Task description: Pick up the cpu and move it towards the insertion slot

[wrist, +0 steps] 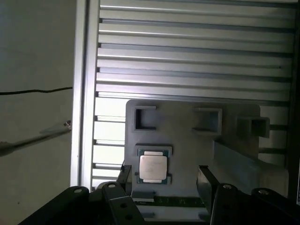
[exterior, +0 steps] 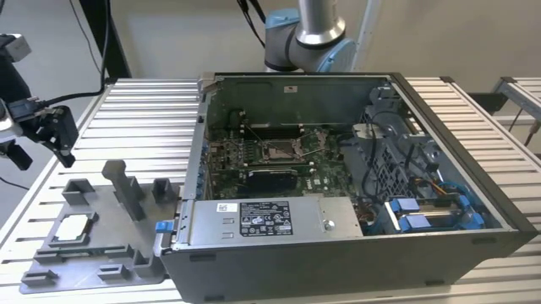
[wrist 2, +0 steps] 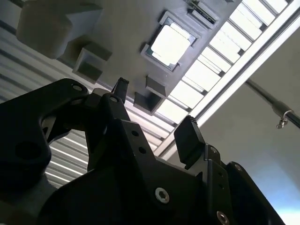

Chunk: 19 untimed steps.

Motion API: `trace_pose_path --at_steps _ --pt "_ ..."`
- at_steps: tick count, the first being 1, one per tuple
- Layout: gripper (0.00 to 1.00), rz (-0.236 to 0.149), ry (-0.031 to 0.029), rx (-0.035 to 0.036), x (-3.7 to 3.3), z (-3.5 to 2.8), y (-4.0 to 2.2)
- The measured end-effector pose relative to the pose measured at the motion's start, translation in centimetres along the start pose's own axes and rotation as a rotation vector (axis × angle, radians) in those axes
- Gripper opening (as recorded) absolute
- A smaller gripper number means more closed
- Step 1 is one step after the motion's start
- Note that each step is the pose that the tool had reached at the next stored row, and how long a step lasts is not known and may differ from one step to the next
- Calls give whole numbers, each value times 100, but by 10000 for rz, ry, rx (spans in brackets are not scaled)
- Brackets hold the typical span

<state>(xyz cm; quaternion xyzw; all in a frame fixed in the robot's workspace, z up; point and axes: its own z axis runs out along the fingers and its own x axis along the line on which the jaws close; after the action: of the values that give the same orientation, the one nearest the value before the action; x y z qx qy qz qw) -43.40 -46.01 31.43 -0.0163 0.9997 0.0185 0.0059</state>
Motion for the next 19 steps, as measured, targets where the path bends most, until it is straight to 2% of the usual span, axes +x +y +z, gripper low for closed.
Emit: trace_pose_path --at_steps 19 --pt "100 1 1 11 33 262 -49"
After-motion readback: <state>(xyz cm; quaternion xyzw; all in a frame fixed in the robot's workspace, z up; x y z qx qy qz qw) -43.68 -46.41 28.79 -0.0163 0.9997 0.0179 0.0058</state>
